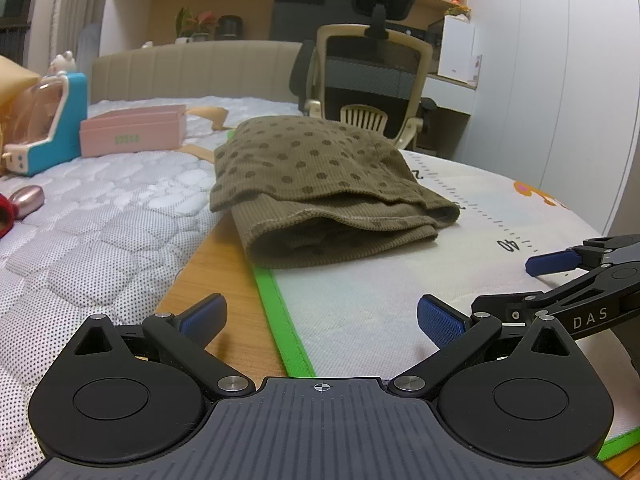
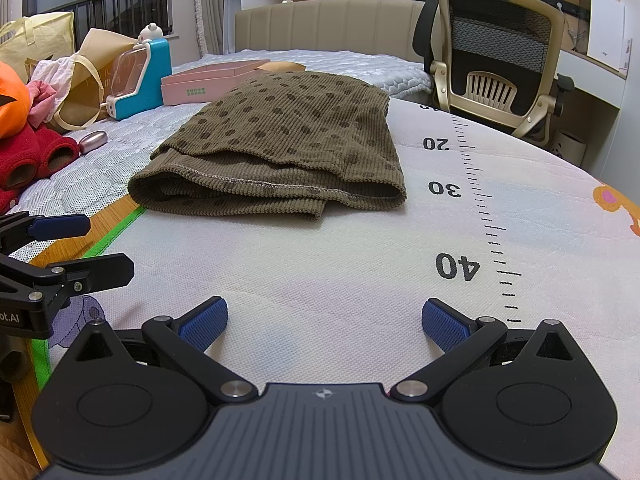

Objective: Fold clothes

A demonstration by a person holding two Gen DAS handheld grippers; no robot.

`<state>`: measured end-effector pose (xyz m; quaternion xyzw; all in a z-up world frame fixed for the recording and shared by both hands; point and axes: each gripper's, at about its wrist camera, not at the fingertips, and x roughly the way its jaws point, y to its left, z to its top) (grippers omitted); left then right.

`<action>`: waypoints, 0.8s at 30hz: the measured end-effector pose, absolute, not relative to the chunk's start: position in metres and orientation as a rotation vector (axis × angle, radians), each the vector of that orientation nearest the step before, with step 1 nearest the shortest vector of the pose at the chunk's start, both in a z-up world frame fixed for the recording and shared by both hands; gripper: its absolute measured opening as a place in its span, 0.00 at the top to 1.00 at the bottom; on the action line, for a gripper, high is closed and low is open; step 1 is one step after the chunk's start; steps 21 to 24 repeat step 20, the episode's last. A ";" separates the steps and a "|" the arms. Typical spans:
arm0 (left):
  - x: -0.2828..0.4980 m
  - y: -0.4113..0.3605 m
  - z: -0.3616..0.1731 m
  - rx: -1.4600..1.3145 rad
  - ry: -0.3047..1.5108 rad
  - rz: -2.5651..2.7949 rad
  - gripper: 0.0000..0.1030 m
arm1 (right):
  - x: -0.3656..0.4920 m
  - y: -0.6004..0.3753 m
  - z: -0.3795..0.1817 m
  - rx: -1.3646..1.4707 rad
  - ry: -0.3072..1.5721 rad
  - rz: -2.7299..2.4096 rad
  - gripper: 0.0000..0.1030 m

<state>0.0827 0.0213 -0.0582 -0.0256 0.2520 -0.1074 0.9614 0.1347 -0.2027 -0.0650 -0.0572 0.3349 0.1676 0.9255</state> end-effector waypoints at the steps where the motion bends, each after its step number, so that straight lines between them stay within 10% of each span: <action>1: 0.083 0.021 -0.058 -0.052 0.512 -0.217 0.00 | 0.135 -0.203 -0.065 -0.117 0.687 0.344 0.00; 24: 0.090 0.025 -0.060 -0.085 0.568 -0.241 0.00 | 0.135 -0.202 -0.065 -0.117 0.687 0.343 0.00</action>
